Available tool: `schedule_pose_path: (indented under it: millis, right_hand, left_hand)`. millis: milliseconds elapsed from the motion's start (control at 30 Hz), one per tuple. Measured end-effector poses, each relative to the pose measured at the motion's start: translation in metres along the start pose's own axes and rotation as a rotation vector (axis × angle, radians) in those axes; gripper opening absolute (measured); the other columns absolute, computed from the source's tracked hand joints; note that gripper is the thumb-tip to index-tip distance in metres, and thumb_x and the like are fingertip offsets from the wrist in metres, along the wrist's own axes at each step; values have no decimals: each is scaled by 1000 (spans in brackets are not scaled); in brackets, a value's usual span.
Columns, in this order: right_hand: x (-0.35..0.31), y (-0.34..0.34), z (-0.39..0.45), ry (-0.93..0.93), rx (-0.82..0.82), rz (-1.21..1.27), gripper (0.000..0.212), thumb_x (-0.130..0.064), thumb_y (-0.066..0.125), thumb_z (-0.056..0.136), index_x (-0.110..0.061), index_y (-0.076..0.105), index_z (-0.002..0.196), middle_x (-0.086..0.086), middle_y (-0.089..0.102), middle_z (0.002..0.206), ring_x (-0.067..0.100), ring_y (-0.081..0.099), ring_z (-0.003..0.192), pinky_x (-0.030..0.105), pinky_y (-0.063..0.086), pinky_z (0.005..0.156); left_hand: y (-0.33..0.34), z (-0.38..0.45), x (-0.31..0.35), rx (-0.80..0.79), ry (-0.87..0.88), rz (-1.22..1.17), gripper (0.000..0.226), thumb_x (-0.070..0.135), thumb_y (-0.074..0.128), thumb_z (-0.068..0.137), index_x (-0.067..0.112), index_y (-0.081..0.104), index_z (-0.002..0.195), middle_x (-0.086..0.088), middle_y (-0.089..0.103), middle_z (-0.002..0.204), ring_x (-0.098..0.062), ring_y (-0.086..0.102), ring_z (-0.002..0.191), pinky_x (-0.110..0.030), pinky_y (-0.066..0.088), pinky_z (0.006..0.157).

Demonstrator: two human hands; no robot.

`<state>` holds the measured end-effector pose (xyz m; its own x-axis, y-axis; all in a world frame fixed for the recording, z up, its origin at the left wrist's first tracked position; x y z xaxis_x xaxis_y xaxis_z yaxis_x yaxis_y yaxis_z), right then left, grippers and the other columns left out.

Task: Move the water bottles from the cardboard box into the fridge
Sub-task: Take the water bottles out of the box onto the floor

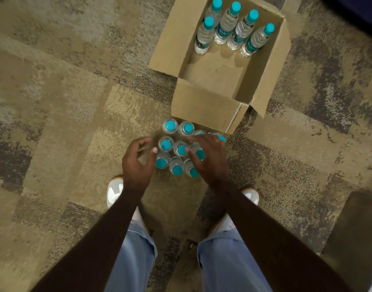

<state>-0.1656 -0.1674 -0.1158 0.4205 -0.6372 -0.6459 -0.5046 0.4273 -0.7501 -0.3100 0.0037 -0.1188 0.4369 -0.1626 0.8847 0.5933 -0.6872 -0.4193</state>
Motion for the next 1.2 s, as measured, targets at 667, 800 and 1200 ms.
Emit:
schedule_pose_path:
  millis: [667,800,1200]
  right_hand:
    - [44,-95,162,15,379,98,24,-28,65,93,-16,69,114,-5,69,99,13,60,97,40,46,89]
    - [60,-110,203,24,381,79,27,-30,63,93,-17,68,115,-6,68,99,12,61,97,37,47,91]
    - [104,-119,322,147,303,-94,49,-30,61,95,-18,50,141,1,63,123,15,57,113,36,50,98]
  left_hand:
    - [137,177,120,-82,21,-173,51,24,65,92,11,55,140,-2,62,136,-13,59,124,-32,51,105]
    - [165,210,129,-97,24,-144,57,30,65,91,12,51,144,-3,60,140,-14,57,127,-37,49,108]
    - [218,275,119,-8,48,88,63,35,53,102,9,33,155,-9,41,157,-21,38,145,-37,34,120]
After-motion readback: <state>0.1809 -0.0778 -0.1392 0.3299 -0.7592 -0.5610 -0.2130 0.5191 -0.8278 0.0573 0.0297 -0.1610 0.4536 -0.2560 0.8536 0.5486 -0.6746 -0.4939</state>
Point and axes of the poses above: each hand's wrist, its own z-axis towards the middle knuckle, its own y-axis out of the palm, x = y × z, the point moved 8 cm from there along z, towards the middle knuckle
